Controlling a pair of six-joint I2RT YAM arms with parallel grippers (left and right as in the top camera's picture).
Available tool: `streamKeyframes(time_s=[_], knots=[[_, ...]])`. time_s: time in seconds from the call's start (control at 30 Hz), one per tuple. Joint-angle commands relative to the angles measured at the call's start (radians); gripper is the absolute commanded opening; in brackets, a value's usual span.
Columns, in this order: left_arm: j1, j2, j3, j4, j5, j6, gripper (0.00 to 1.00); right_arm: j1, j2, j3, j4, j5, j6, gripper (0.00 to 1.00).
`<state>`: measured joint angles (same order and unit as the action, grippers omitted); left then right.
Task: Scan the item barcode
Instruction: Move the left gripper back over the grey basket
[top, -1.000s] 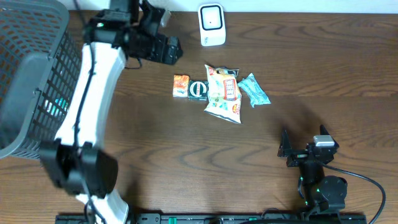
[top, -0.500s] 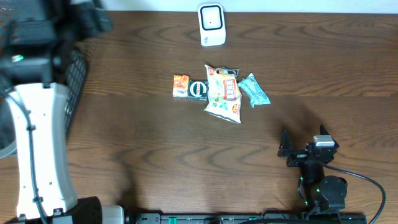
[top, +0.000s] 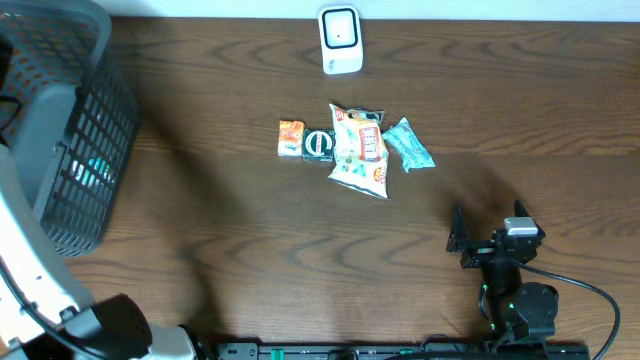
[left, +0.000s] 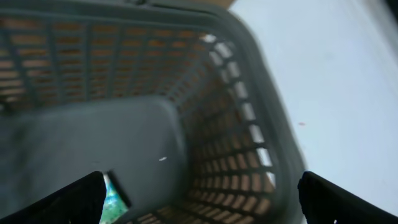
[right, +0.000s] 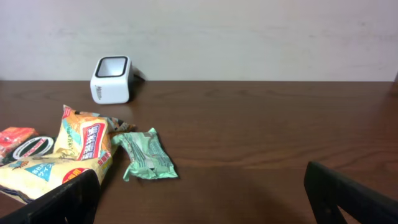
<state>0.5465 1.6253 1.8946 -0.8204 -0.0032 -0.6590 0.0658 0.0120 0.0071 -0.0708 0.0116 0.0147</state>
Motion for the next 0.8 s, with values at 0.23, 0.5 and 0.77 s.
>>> streamKeyframes(time_s=[0.23, 0.5, 0.77], knots=[[0.05, 0.224, -0.01, -0.032, -0.009, -0.035, 0.97, -0.006, -0.006, -0.002, -0.004, -0.003, 0.003, 0.99], [0.061, 0.359, -0.01, -0.101, -0.005, -0.08, 0.97, -0.006, -0.006, -0.002, -0.004, -0.003, 0.003, 0.99], [0.061, 0.452, -0.014, -0.214, -0.001, -0.176, 0.97, -0.006, -0.006, -0.002, -0.004, -0.003, 0.003, 0.99]])
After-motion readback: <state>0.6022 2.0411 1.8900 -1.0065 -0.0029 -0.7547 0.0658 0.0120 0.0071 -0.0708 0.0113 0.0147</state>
